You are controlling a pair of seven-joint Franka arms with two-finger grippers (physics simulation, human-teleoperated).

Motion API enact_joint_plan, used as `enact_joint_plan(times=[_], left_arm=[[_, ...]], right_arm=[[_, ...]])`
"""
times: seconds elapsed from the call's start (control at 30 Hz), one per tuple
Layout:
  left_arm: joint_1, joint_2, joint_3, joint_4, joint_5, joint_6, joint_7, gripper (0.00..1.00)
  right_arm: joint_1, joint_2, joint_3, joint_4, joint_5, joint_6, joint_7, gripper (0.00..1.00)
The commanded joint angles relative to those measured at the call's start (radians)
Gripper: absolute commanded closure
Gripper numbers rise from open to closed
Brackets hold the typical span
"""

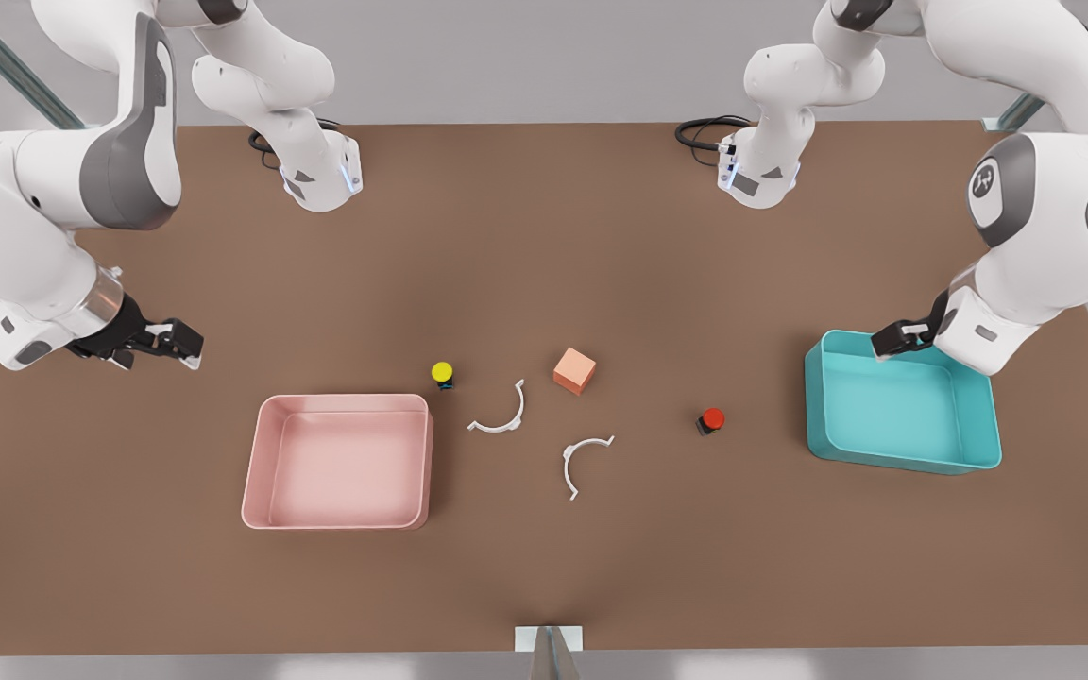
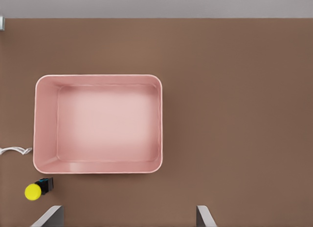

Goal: Place the red button in the blue storage box with the left arm, and place the yellow button in the pink storage box with the right arm

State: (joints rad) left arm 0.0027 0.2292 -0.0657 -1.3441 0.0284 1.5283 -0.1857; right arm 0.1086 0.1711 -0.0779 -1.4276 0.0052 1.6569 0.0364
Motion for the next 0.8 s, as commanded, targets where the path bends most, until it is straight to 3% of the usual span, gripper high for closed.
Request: enact_joint_plan(times=[0.0,0.07,0.13,0.2,0.33,0.4,0.77], left_arm=[[-0.003,0.002,0.0,0.0,0.001,0.001,0.212,0.0],[-0.03,0.019,-0.005,0.0,0.001,0.003,0.204,0.0],[-0.122,0.087,-0.005,0.0,-0.001,0.01,0.178,0.0],[-0.217,0.163,-0.003,-0.038,-0.005,0.176,-0.135,0.0],[-0.244,0.19,-0.005,-0.346,-0.008,0.647,-0.183,0.0],[-0.242,0.209,-0.003,-0.404,-0.008,0.74,-0.183,0.0],[-0.236,0.377,-0.003,-0.4,-0.008,0.846,-0.209,0.0]], right_arm=[[-0.001,-0.001,0.0,0.001,0.001,0.014,0.002,0.0],[0.0,0.004,0.001,-0.001,0.001,0.018,0.002,0.0],[0.003,0.025,0.061,-0.005,-0.001,0.05,0.106,0.0],[0.003,0.025,0.104,-0.077,0.001,0.132,0.122,0.0],[0.017,0.065,0.188,-0.126,-0.005,0.181,0.298,0.0],[0.063,0.094,0.198,-0.126,-0.007,0.182,0.421,0.0],[0.209,0.211,0.257,-0.119,-0.001,0.193,0.979,0.0]])
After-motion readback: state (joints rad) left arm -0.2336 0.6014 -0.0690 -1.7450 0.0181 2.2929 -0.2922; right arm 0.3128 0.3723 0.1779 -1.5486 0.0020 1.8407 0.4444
